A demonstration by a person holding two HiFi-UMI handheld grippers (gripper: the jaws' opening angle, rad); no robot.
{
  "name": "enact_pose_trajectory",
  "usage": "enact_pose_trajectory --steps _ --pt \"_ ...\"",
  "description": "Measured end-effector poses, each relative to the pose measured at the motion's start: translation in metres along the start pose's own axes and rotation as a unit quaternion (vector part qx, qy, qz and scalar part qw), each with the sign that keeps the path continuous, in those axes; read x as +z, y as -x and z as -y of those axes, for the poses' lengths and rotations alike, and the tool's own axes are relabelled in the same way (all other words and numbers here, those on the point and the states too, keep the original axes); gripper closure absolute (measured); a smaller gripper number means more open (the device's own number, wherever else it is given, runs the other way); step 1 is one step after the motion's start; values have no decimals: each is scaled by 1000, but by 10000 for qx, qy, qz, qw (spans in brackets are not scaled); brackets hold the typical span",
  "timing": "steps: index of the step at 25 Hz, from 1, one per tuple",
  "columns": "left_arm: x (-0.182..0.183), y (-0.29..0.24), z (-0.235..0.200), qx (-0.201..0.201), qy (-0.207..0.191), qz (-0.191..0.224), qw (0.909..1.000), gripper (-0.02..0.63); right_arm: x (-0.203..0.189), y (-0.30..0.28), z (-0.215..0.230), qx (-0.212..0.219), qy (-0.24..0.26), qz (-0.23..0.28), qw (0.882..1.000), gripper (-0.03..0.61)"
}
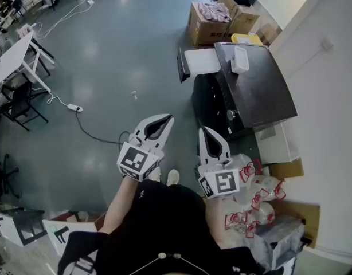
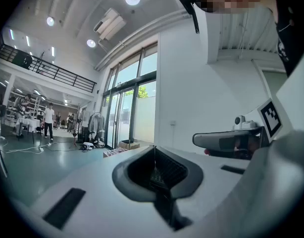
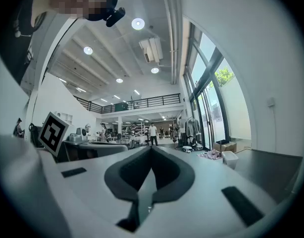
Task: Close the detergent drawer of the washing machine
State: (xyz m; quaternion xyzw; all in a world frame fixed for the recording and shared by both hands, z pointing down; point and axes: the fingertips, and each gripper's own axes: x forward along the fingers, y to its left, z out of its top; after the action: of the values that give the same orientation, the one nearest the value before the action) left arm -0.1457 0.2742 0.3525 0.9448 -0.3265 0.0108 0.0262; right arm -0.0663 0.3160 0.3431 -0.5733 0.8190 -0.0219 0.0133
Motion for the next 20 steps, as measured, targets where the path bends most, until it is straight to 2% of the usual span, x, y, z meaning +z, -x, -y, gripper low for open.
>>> enact_pose_trajectory --steps 11,20 --pt "-4 -4 4 -40 16 -9 10000 607 -4 4 7 -16 -127 2 9999 575" --pt "-4 -6 9 -116 315 131 9993 607 -6 12 16 44 -161 25 9999 575"
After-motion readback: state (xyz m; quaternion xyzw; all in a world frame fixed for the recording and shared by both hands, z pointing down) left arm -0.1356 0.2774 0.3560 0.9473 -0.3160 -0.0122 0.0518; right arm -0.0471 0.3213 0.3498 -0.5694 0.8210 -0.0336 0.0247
